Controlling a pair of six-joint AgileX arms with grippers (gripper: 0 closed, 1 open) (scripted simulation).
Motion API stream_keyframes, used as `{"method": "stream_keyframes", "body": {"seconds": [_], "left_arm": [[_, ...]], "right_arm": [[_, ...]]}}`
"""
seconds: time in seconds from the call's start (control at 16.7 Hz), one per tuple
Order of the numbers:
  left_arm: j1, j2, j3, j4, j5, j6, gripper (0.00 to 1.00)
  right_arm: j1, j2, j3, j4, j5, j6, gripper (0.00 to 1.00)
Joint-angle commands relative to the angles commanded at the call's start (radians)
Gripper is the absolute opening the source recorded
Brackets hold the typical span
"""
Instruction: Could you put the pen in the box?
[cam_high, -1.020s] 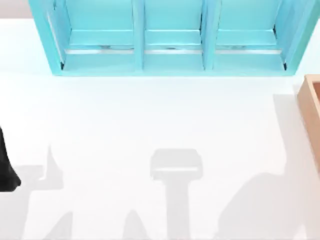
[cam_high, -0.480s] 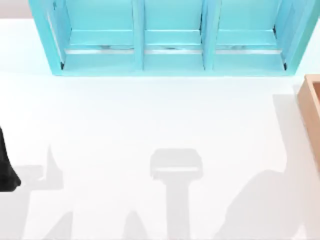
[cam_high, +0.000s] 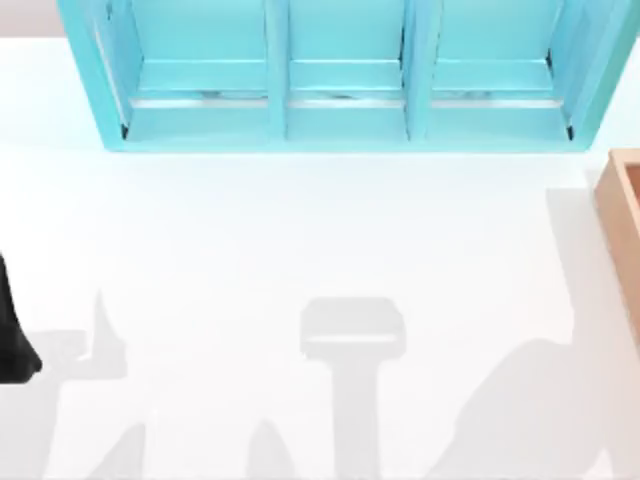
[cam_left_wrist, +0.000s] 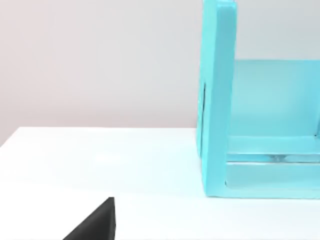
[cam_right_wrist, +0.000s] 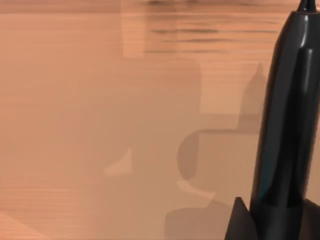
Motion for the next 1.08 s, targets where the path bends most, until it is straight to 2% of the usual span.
{"method": "stream_keyframes", "body": {"seconds": [0.72, 1.08], "left_arm": [[0.000, 0.000, 0.000, 0.000, 0.000, 0.000, 1.00], [0.000, 0.000, 0.000, 0.000, 0.000, 0.000, 1.00]], "right_arm": [[0.000, 0.000, 0.000, 0.000, 0.000, 0.000, 0.98], [0.000, 0.000, 0.000, 0.000, 0.000, 0.000, 1.00]]}}
